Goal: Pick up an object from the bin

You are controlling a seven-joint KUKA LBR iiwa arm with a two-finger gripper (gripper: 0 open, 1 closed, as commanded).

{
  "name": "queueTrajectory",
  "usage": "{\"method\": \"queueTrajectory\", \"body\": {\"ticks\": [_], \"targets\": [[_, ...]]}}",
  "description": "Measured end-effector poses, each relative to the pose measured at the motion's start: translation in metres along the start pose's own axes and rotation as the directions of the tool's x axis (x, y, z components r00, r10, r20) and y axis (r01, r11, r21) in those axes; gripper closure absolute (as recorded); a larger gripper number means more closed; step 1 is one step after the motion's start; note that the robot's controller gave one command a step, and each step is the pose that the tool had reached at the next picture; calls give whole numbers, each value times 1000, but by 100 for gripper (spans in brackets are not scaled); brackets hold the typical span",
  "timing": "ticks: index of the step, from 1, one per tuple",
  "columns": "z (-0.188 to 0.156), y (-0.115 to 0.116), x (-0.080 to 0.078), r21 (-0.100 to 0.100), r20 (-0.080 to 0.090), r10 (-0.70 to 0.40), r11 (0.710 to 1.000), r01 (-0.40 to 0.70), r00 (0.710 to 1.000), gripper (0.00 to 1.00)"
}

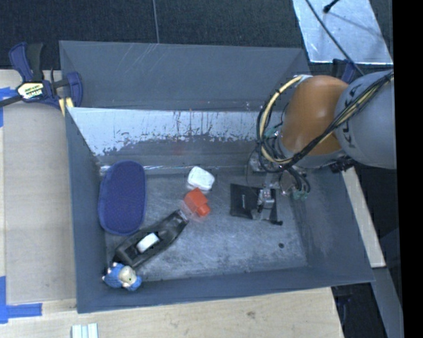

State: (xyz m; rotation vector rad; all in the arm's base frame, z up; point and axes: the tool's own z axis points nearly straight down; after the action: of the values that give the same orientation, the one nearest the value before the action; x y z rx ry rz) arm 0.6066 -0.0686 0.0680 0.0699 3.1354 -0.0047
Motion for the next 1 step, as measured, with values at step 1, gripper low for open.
{"method": "queueTrajectory", "body": {"ticks": [1], "targets": [[-1,0,-1,0,2,0,1000,0,1000,100]]}}
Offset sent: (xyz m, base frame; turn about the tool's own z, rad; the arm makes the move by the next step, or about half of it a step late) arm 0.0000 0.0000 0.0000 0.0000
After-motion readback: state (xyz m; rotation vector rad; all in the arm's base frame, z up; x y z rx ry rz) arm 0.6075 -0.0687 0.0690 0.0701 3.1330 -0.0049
